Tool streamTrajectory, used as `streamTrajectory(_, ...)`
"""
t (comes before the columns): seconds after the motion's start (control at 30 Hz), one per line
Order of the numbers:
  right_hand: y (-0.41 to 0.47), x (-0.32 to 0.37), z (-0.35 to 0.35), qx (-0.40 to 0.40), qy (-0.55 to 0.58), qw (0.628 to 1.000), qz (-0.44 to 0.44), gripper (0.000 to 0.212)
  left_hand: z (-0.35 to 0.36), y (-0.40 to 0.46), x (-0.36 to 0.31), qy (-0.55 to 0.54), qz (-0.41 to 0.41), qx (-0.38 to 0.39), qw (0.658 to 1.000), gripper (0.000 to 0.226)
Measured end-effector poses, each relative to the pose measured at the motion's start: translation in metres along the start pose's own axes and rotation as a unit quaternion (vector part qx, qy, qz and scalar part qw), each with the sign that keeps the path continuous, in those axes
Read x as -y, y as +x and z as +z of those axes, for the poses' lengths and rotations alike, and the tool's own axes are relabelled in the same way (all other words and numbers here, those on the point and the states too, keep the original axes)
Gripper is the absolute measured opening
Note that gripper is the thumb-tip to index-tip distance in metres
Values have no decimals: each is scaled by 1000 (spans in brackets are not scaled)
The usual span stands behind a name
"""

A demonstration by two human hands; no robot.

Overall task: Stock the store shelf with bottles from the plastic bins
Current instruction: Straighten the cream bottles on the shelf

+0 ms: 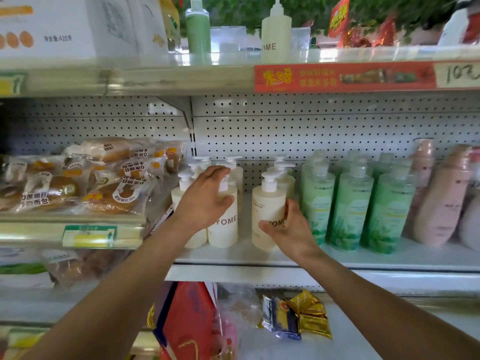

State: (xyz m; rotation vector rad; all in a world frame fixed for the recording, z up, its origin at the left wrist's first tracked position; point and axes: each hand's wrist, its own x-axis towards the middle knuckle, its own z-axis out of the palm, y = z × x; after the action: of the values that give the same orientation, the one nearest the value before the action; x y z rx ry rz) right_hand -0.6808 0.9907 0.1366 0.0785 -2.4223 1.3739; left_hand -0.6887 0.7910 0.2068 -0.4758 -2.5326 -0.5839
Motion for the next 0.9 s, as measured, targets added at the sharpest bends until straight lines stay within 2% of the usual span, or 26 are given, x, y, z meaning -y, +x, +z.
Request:
streamTrajectory(0.27, 0, -1, -3, 37, 8, 999, -24, 72, -6, 1, -1, 9, 0, 20, 1000, 62)
streamTrajectory(0.6, -2, -1, -1, 14, 15, 1000, -17, 69, -12, 16, -5, 71, 19, 31, 997, 52)
streamTrajectory(0.73, -2, 0, 0, 18, 15, 1000, -16, 70, -9, 18, -6, 27, 26, 44, 998, 45)
streamTrajectory(0.9, -2, 0, 0, 65, 35, 997, -15, 69, -9, 22, -5, -45, 12, 49, 998, 43)
